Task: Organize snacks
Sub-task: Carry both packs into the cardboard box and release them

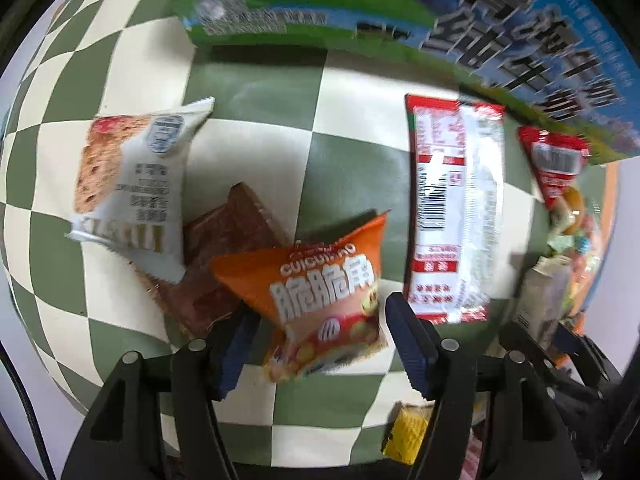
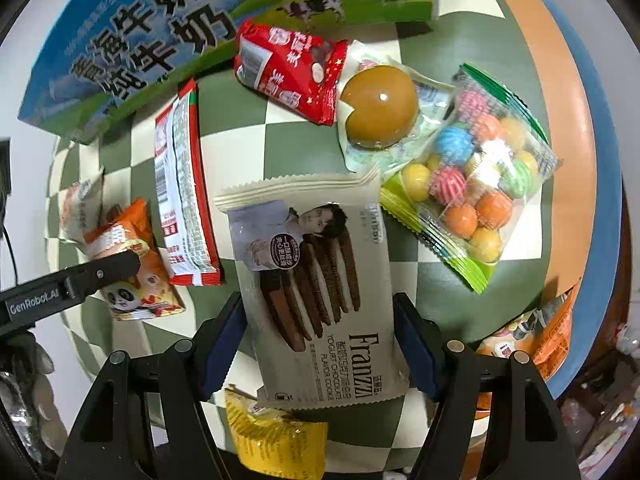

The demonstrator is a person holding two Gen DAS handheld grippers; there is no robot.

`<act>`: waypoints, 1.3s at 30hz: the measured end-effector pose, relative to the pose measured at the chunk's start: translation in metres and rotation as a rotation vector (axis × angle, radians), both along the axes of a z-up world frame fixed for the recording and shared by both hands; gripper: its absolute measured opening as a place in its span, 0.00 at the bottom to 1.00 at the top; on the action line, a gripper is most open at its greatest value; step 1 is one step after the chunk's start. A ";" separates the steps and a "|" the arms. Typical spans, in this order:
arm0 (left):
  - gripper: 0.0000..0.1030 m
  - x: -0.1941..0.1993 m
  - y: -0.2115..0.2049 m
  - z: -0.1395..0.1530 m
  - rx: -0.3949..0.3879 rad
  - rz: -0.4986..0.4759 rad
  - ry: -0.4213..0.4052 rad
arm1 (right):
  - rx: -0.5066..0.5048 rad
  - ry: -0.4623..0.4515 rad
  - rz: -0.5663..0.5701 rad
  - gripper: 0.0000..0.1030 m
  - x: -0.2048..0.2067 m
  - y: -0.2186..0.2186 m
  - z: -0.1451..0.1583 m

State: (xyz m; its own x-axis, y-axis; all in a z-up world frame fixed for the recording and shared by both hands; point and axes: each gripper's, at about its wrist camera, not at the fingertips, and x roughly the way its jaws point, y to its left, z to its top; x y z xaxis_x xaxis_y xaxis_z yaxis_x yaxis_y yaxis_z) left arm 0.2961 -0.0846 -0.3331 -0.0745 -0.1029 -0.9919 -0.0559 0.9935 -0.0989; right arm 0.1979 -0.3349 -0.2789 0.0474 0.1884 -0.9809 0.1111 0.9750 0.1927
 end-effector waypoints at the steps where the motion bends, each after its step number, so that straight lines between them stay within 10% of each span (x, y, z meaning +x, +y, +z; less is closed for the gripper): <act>1: 0.61 -0.004 -0.022 -0.009 0.018 -0.001 0.001 | -0.024 -0.013 0.004 0.63 0.000 0.003 0.000; 12: 0.44 -0.023 -0.067 0.031 0.028 -0.100 -0.150 | -0.003 -0.091 -0.007 0.61 -0.001 0.022 0.021; 22: 0.44 0.014 -0.065 0.189 -0.145 -0.119 -0.345 | 0.157 -0.295 -0.026 0.61 0.037 0.021 0.132; 26: 0.44 0.072 -0.055 0.229 -0.089 -0.133 -0.416 | 0.122 -0.372 -0.019 0.61 0.093 0.004 0.170; 39: 0.44 0.247 -0.022 0.127 0.122 -0.100 -0.266 | -0.081 -0.258 -0.011 0.62 0.296 -0.039 0.133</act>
